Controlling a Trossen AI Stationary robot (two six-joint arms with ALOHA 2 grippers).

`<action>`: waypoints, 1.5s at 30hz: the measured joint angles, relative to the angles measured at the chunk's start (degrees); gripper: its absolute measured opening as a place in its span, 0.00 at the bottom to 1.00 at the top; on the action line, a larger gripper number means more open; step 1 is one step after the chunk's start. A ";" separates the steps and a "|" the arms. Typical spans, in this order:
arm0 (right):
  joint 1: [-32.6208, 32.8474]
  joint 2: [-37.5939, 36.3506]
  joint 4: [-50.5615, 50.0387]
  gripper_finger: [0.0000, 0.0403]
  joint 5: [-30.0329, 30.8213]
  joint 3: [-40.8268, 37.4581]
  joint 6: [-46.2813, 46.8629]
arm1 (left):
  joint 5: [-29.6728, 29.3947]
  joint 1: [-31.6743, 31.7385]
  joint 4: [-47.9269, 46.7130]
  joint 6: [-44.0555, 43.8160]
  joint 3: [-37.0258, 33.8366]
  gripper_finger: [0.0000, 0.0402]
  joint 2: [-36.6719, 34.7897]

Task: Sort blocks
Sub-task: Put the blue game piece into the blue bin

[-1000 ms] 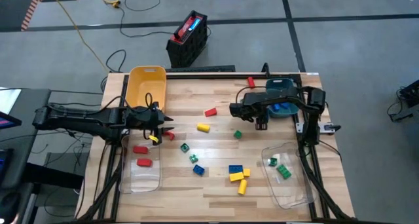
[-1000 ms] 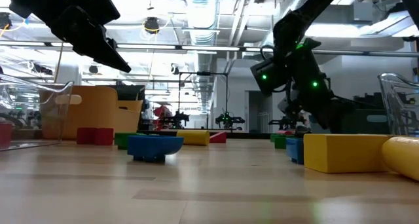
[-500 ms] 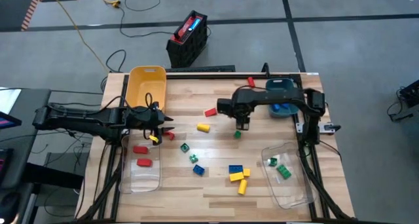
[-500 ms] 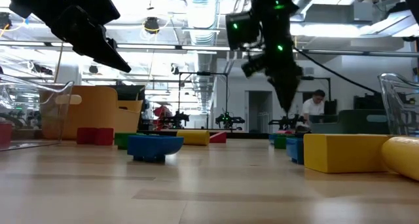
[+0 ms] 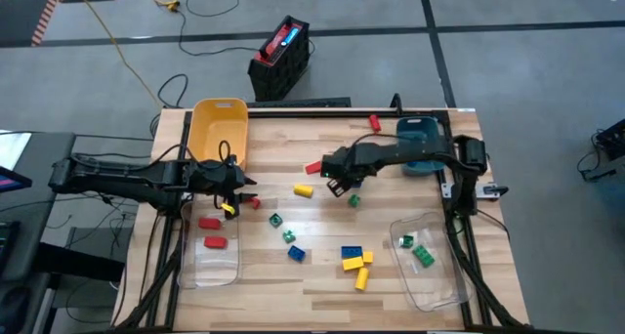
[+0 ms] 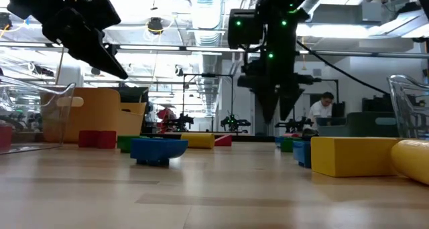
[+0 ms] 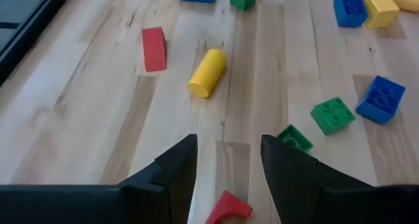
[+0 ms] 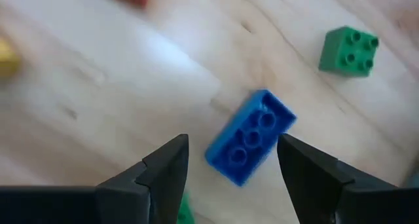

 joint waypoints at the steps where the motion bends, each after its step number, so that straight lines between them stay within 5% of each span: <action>1: 0.49 -0.02 0.23 0.62 1.20 -0.77 2.67 | 0.00 0.00 0.01 0.08 0.00 0.41 -0.02; 15: 5.10 -2.16 9.64 0.62 14.28 -12.74 23.10 | -0.55 0.00 -3.31 -0.83 0.00 0.41 -0.07; 27: 3.92 -3.65 12.59 0.62 16.97 -15.49 23.38 | -0.74 0.00 -3.40 -1.85 0.00 0.41 -0.07; 35: 3.16 -3.61 26.27 0.61 14.59 -23.19 22.96 | -0.81 0.00 -4.52 -2.16 0.00 0.41 -0.07; 39: 3.06 -3.61 26.33 0.50 14.62 -23.53 22.00 | -0.81 0.00 -3.75 -2.22 0.00 0.41 -0.07; 45: 2.83 -3.77 25.88 0.21 14.56 -23.53 18.79 | -0.81 0.00 -3.25 -2.09 0.00 0.41 -0.07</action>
